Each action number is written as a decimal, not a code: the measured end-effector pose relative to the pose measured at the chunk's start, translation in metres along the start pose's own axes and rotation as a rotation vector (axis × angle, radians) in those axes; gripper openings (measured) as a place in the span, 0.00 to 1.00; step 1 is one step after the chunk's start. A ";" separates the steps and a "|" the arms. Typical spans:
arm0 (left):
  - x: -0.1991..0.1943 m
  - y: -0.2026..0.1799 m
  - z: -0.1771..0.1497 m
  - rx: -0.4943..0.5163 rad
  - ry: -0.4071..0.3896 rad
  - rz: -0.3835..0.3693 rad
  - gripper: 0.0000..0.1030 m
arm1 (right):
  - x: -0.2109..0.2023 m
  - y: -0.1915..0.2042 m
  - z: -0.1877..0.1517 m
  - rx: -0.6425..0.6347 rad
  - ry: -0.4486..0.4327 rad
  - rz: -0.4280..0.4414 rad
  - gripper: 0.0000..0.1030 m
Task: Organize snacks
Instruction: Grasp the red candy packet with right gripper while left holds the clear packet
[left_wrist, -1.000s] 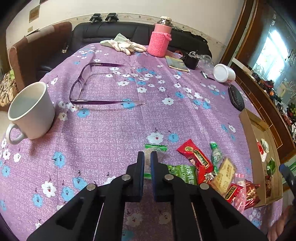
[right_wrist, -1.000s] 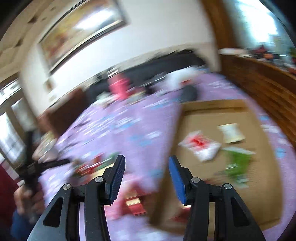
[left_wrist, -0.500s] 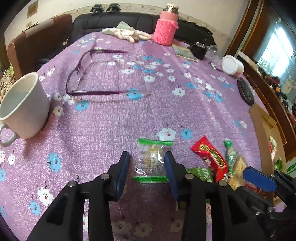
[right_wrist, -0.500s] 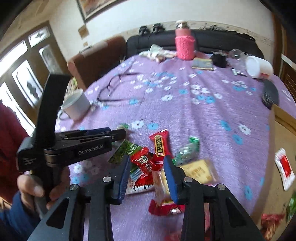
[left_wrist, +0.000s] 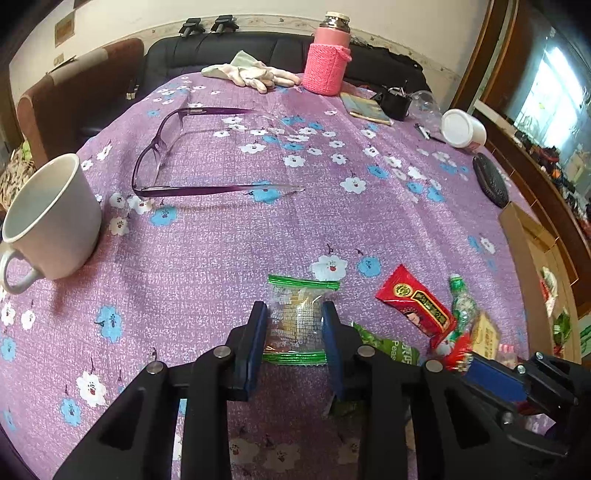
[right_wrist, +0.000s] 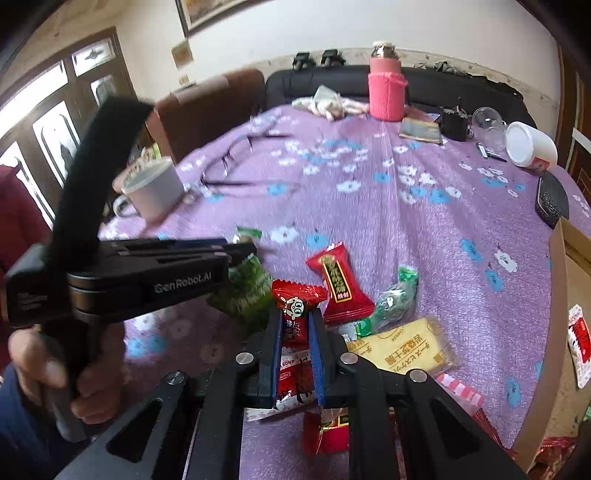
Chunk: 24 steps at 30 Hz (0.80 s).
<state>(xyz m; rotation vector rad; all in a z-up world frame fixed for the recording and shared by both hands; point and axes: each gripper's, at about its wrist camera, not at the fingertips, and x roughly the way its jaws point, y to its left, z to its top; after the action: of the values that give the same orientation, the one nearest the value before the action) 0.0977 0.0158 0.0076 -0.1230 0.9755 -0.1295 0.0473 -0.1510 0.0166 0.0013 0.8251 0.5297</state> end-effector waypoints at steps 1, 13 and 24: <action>-0.003 0.000 0.000 -0.004 -0.011 -0.003 0.27 | -0.004 -0.002 0.000 0.011 -0.014 0.005 0.15; -0.025 -0.023 -0.007 0.061 -0.101 -0.082 0.27 | -0.028 -0.020 0.008 0.132 -0.106 0.035 0.15; -0.033 -0.053 -0.021 0.180 -0.130 -0.083 0.28 | -0.028 -0.044 0.008 0.224 -0.112 -0.006 0.15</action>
<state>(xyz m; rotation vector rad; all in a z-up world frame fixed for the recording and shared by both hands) 0.0594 -0.0319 0.0318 -0.0067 0.8250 -0.2812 0.0572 -0.2006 0.0333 0.2321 0.7704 0.4254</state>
